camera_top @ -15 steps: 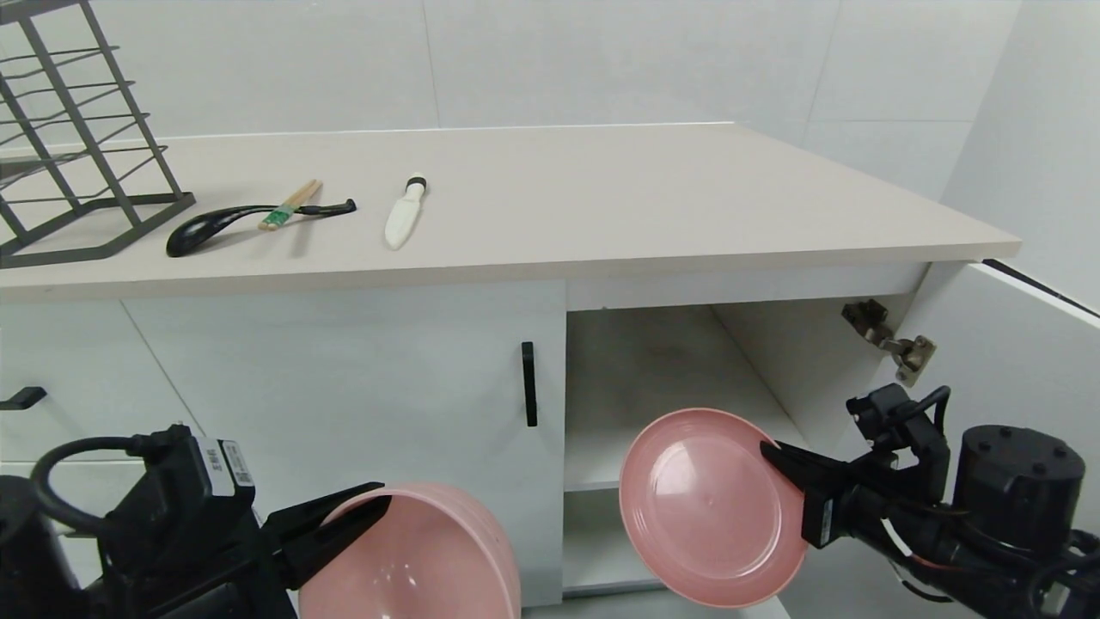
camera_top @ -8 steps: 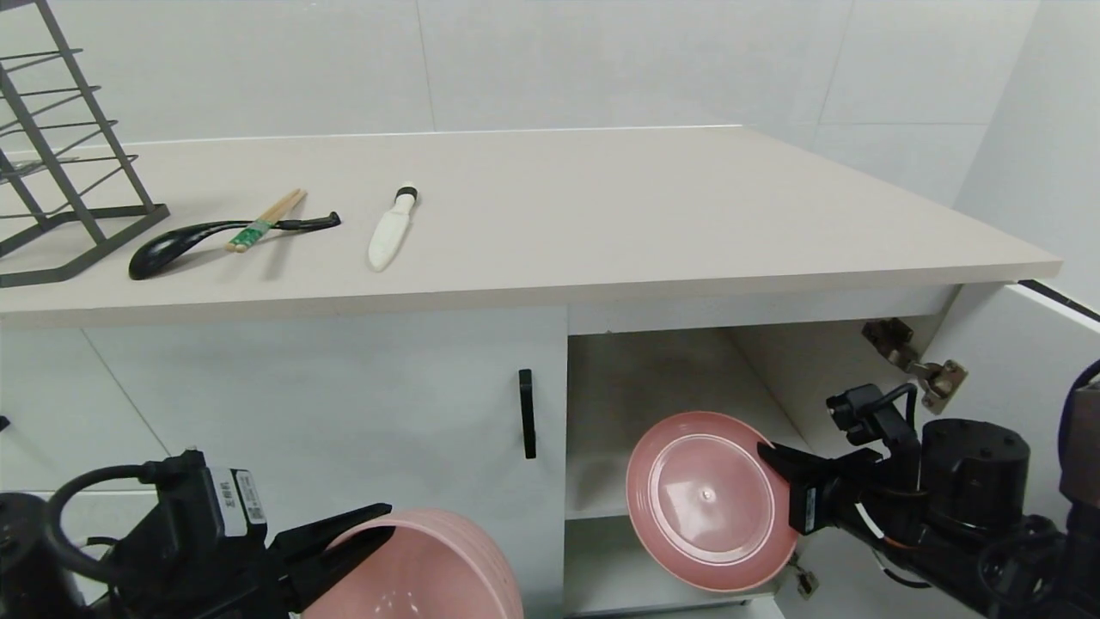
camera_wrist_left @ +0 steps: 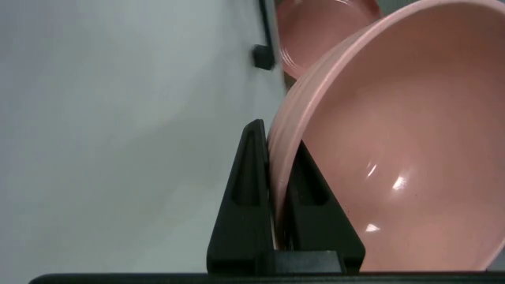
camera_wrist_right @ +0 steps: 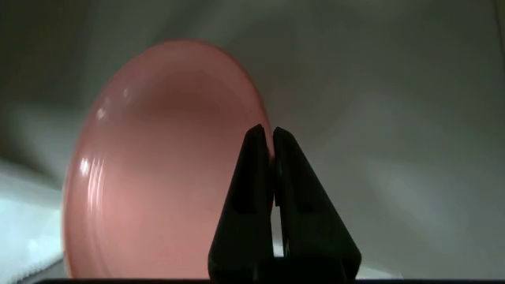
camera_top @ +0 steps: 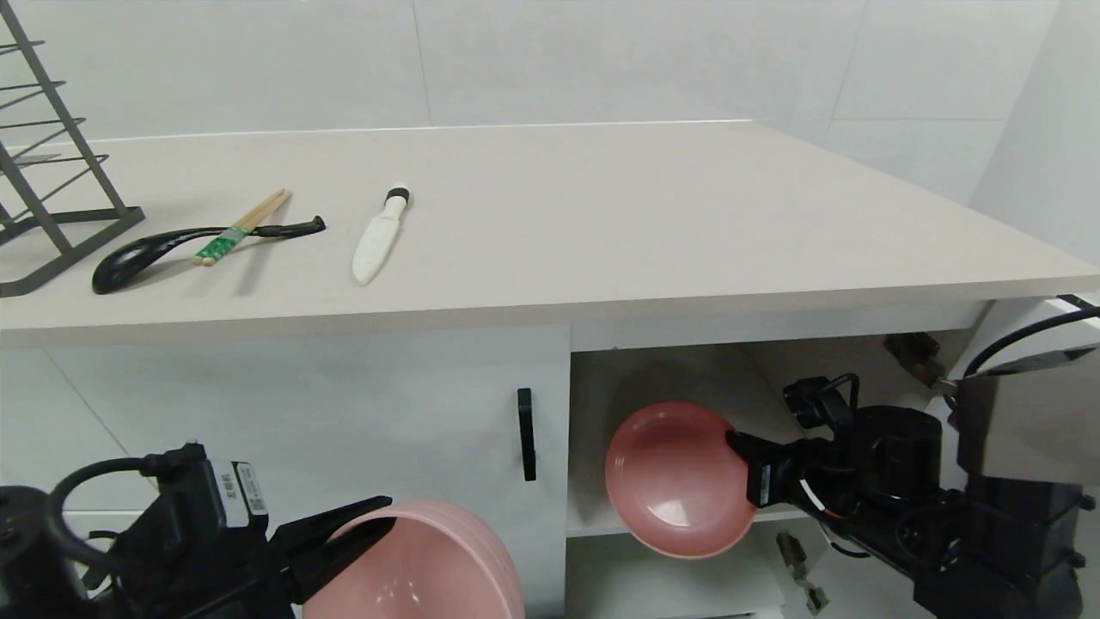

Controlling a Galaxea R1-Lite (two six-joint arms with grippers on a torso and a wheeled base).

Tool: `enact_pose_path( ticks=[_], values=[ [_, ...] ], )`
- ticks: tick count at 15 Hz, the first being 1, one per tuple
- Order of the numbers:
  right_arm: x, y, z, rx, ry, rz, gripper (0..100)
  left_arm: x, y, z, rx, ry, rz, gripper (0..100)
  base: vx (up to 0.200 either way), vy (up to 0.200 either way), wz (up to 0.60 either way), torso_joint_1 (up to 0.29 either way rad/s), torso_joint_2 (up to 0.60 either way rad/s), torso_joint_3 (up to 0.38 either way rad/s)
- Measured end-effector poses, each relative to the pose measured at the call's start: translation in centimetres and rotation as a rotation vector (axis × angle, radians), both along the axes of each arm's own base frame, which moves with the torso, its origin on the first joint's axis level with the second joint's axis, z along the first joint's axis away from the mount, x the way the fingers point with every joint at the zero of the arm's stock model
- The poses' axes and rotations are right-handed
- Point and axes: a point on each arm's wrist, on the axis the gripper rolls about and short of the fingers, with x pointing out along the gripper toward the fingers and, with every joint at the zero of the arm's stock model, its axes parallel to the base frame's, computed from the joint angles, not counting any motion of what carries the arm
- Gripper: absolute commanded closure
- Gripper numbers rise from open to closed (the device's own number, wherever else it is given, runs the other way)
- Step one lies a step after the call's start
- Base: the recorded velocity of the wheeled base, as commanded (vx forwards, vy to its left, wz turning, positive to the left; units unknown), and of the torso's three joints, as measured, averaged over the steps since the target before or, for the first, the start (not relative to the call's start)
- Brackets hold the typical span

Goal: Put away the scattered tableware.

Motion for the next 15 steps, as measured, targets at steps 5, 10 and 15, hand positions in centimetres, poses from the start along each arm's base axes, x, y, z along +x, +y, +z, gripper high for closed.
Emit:
enact_pose_path(
  ticks=[5,10,15],
  values=[
    [1.8,0.8,-1.5,0.038,0.010,-0.012,100,-0.1,0.0,0.1,-0.010,-0.013,-0.009,100,0.000,0.000,0.00,0.000,0.00,0.000],
    [3.3,1.4,-3.7,0.043,0.033,-0.019,100,0.0,0.0,0.1,-0.009,-0.010,-0.007,100,0.000,0.000,0.00,0.000,0.00,0.000],
    [5.7,1.9,-4.6,0.102,-0.001,-0.051,100,0.0,0.0,0.0,-0.007,-0.007,-0.007,100,0.000,0.000,0.00,0.000,0.00,0.000]
  ],
)
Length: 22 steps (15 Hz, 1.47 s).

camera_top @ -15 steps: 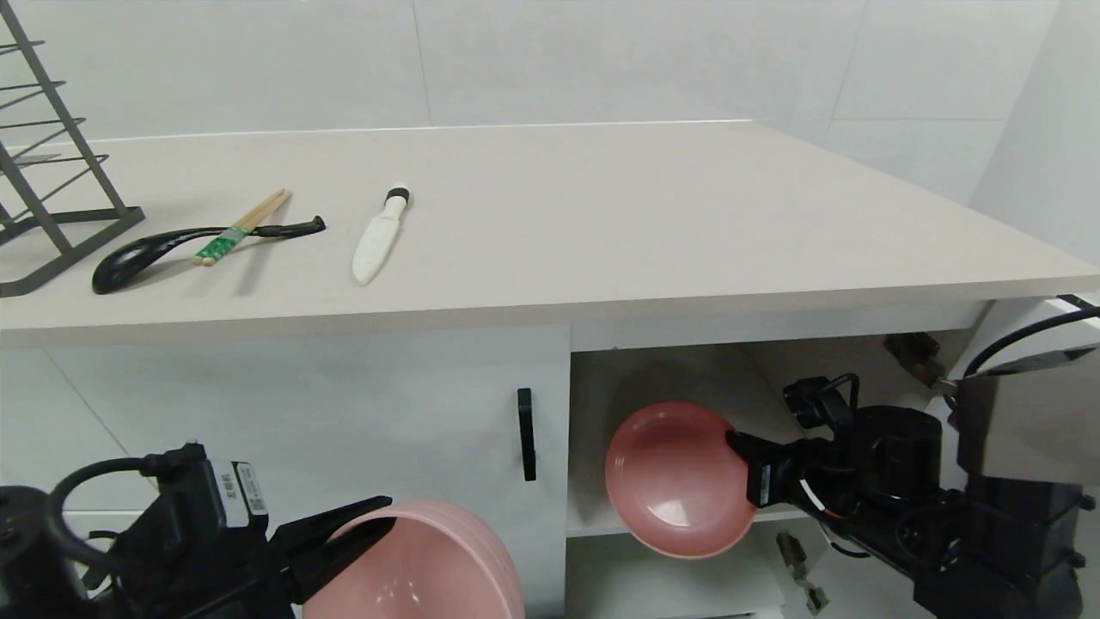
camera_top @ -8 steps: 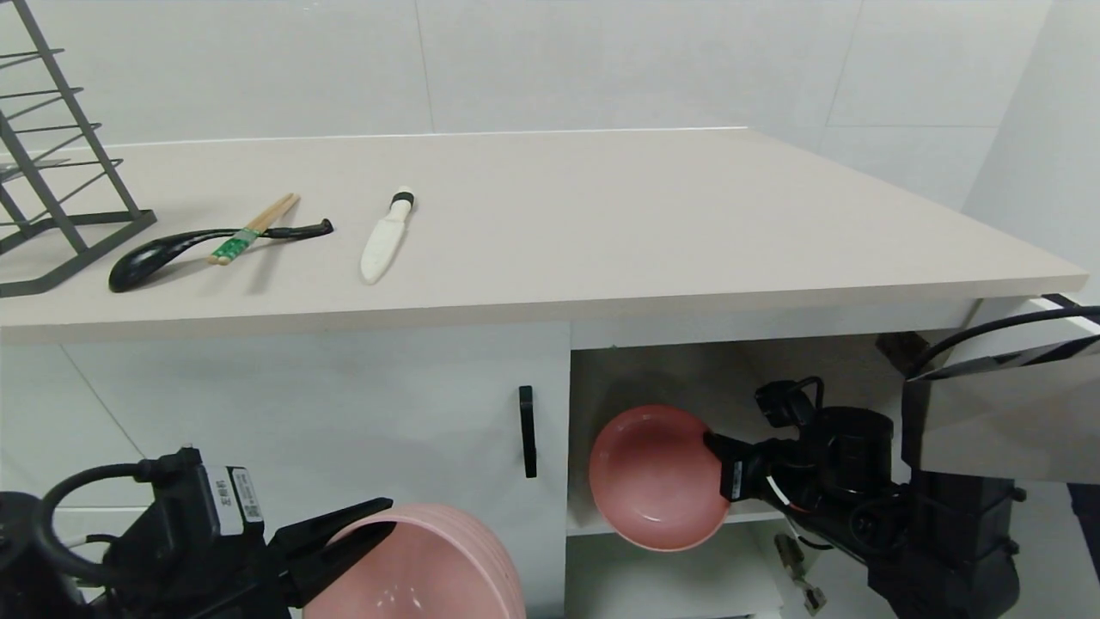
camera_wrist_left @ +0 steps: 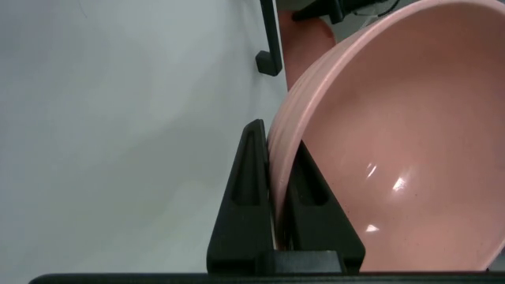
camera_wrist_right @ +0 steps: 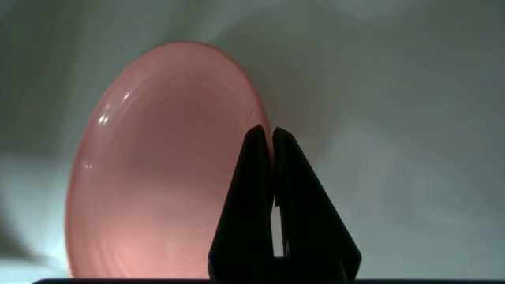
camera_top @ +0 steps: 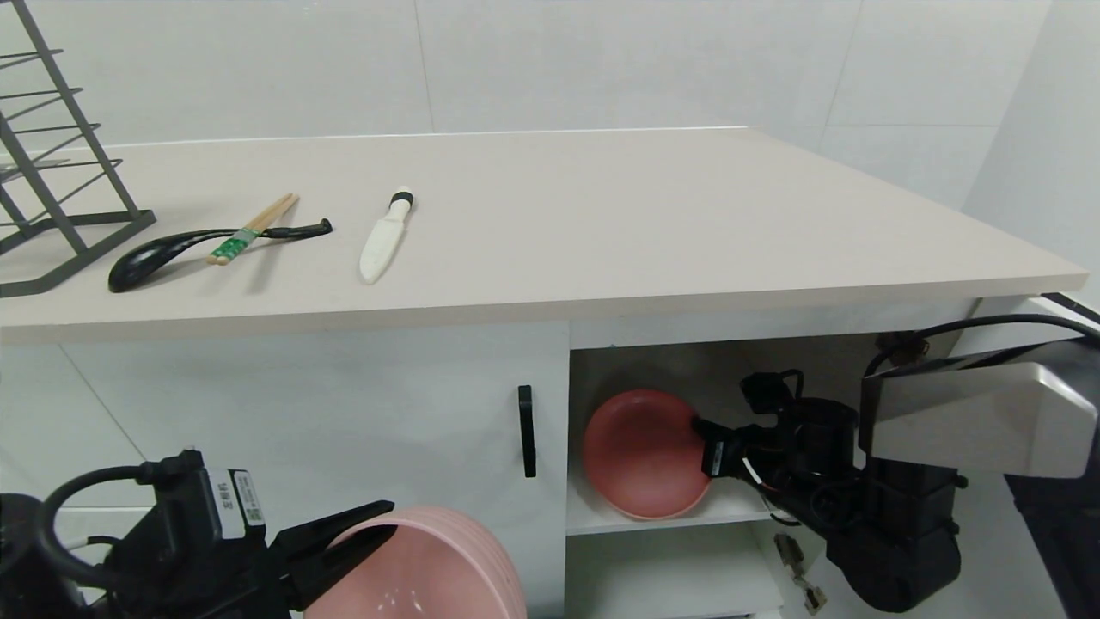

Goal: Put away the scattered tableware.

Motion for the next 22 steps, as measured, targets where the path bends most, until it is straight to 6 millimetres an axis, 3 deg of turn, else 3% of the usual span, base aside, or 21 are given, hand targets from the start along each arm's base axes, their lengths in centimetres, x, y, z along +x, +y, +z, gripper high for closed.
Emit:
enact_pose_path(
  ticks=[12,13,18,22],
  values=[
    [4.1,0.8,-3.2,0.002,-0.070,-0.088,100,0.1,0.0,0.0,-0.005,0.004,0.004,100,0.000,0.000,0.00,0.000,0.00,0.000],
    [4.2,0.7,-3.4,0.002,-0.071,-0.092,0,0.1,0.0,0.0,-0.006,0.004,0.005,100,0.000,0.000,0.00,0.000,0.00,0.000],
    [4.5,0.6,-4.0,-0.007,-0.069,-0.096,0,0.1,0.0,0.0,-0.006,0.009,0.008,100,0.000,0.000,0.00,0.000,0.00,0.000],
    [4.1,0.3,-2.3,-0.011,-0.091,-0.111,0,0.3,0.0,0.0,-0.005,0.011,0.015,100,0.000,0.000,0.00,0.000,0.00,0.000]
  ],
)
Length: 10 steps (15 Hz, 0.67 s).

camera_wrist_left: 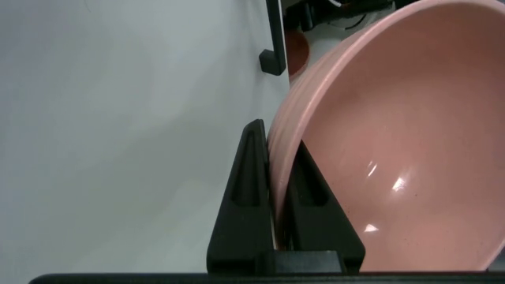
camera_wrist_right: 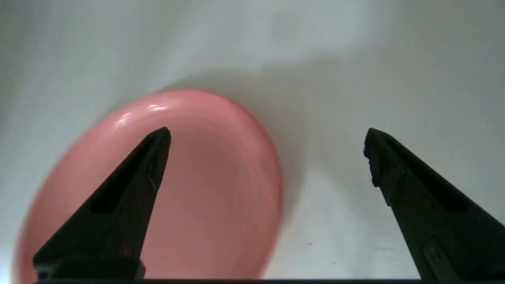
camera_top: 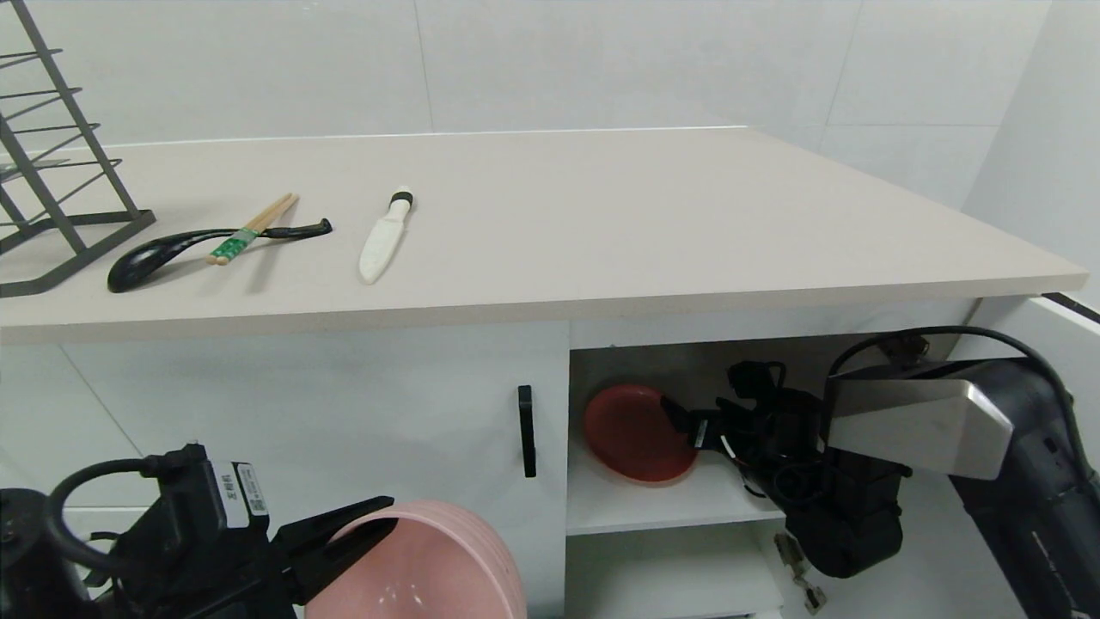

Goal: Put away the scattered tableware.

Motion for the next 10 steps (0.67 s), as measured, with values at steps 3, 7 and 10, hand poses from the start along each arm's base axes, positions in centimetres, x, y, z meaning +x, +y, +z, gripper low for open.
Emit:
enact_pose_path(
  ticks=[3,7,10],
  values=[
    [-3.0,0.6,2.4,-0.066,0.014,-0.014,0,0.1,0.0,0.0,0.002,0.001,0.002,100,0.000,0.000,0.00,0.000,0.00,0.000],
    [-9.0,0.7,7.4,-0.090,0.026,0.052,0,-0.1,0.0,-0.3,0.020,0.002,-0.006,100,0.000,0.000,0.00,0.000,0.00,0.000],
    [-14.2,0.9,11.1,-0.121,-0.025,0.161,0,-0.2,-0.5,-0.3,0.046,-0.015,-0.032,100,0.000,0.000,0.00,0.000,0.00,0.000]
  ],
)
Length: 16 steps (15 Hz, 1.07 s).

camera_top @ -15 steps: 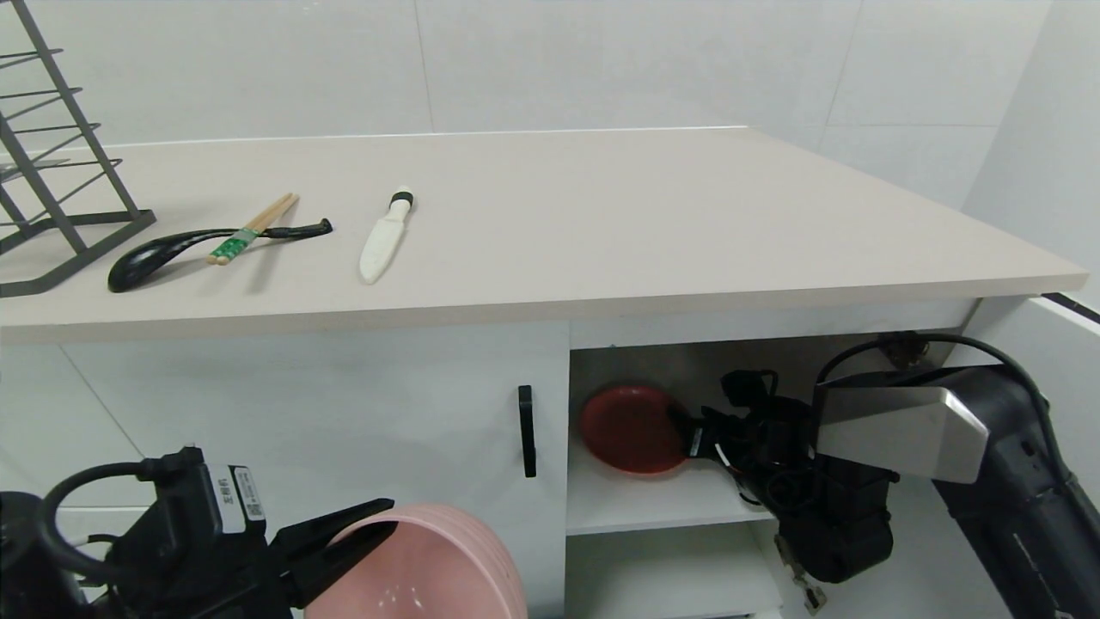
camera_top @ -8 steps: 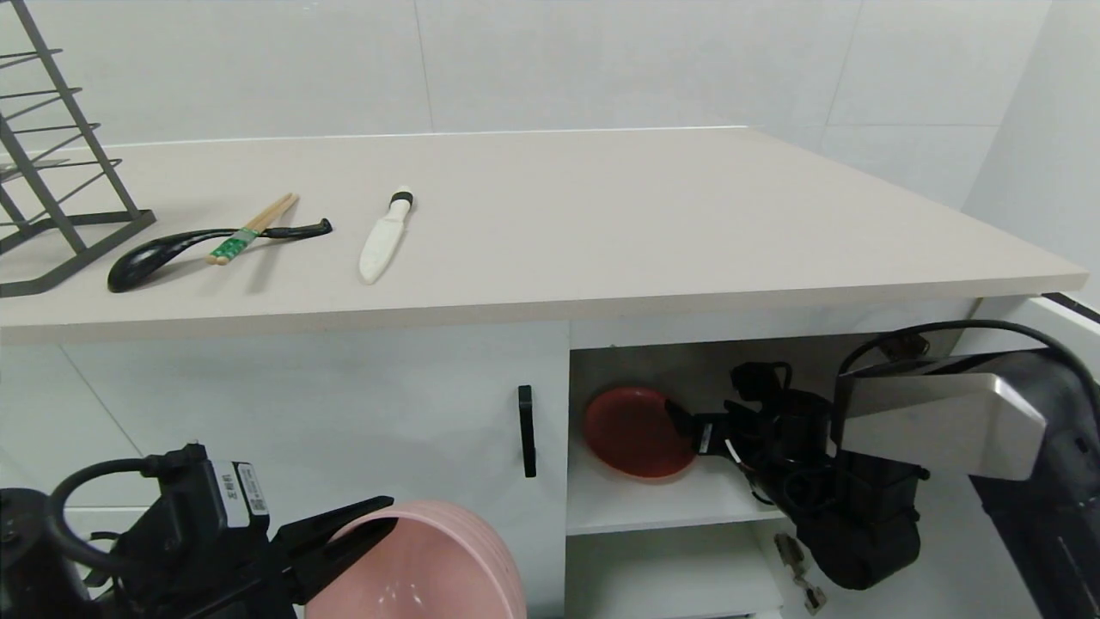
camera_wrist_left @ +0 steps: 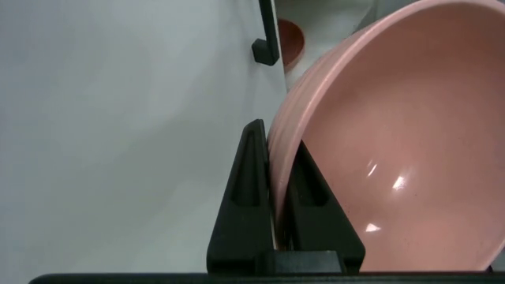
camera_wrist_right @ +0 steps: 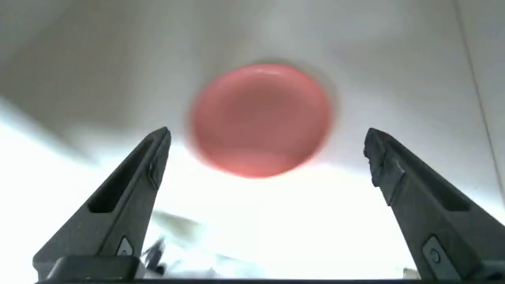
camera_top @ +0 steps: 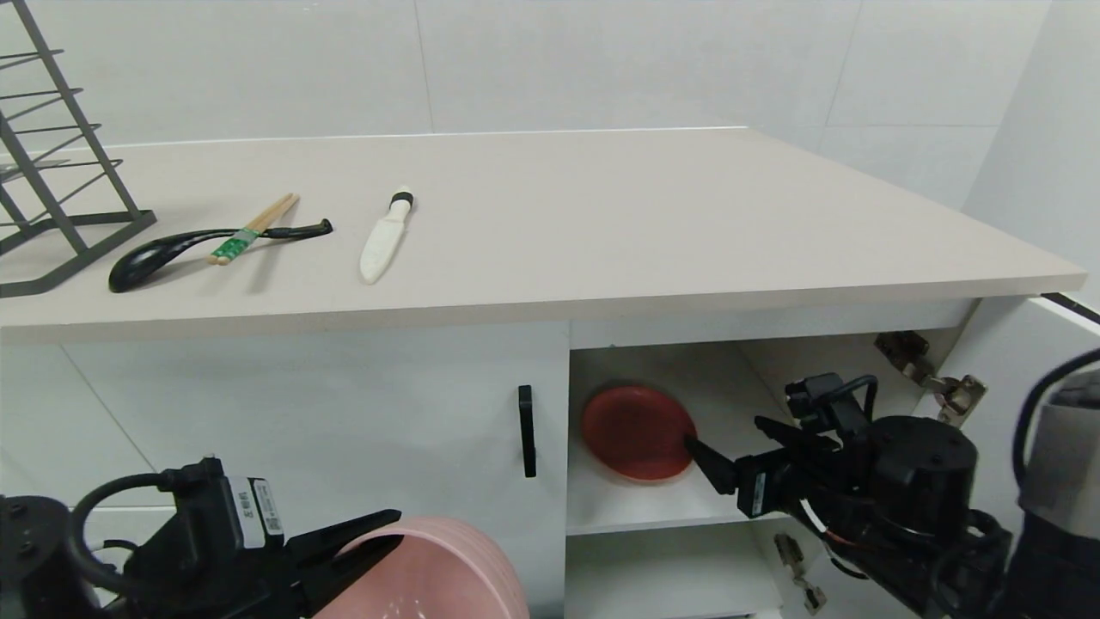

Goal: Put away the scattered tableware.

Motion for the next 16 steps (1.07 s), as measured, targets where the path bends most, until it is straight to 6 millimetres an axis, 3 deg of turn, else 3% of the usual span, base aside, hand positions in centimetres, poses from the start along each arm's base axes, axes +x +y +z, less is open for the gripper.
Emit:
enact_pose_path(
  ticks=[2,4,7,11,16],
  values=[
    [-2.6,0.3,1.5,-0.013,-0.036,0.081,0,0.4,-0.4,0.4,0.095,-0.111,0.028,100,0.000,0.000,0.00,0.000,0.00,0.000],
    [-3.4,0.3,2.3,0.001,-0.060,0.099,0,0.8,-1.6,0.9,0.127,-0.166,0.023,100,0.000,0.000,0.00,0.000,0.00,0.000],
    [-3.7,0.1,2.8,-0.001,-0.078,0.105,0,0.8,-4.1,1.1,0.137,-0.182,-0.044,100,0.000,0.000,0.00,0.000,0.00,0.000],
    [-3.8,-0.5,3.0,-0.003,-0.083,0.087,0,1.2,-7.8,0.0,0.160,-0.172,-0.106,100,0.000,0.000,0.00,0.000,0.00,0.000],
    [-3.2,-1.8,3.6,-0.012,-0.118,0.030,0,3.5,-14.6,-2.7,0.074,-0.269,0.007,100,0.000,0.000,0.00,0.000,0.00,0.000]
  ],
)
